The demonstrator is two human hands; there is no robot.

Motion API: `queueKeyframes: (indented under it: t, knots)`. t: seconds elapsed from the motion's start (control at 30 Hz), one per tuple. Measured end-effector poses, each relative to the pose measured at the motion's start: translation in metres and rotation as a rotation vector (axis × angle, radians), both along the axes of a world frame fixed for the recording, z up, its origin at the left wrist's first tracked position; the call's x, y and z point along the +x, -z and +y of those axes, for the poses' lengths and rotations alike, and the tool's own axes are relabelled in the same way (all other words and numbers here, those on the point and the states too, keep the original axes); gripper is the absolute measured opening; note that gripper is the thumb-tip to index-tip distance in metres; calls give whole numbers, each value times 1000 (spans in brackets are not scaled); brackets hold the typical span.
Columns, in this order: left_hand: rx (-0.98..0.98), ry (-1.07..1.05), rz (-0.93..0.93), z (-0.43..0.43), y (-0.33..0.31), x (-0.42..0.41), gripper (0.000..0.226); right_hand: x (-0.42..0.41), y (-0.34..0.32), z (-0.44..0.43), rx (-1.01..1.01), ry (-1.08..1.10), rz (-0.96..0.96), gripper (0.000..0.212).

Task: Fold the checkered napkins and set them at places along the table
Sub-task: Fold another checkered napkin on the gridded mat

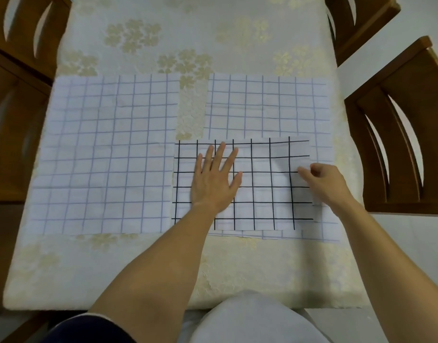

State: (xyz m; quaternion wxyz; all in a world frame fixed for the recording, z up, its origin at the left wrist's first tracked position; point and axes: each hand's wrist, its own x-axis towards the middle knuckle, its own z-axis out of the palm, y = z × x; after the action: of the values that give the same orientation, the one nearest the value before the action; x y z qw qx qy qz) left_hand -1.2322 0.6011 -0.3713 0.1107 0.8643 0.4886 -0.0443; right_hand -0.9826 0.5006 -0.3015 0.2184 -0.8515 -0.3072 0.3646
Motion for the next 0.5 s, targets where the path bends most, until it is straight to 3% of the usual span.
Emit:
queueKeyframes:
  t: [0.3, 0.5]
  knots:
    - [6, -9, -15, 0, 2, 0, 65, -27, -29, -1, 122, -69, -192, 32]
    - [15, -8, -48, 0, 5, -1, 67, -52, -52, -1, 229, -108, -221, 35]
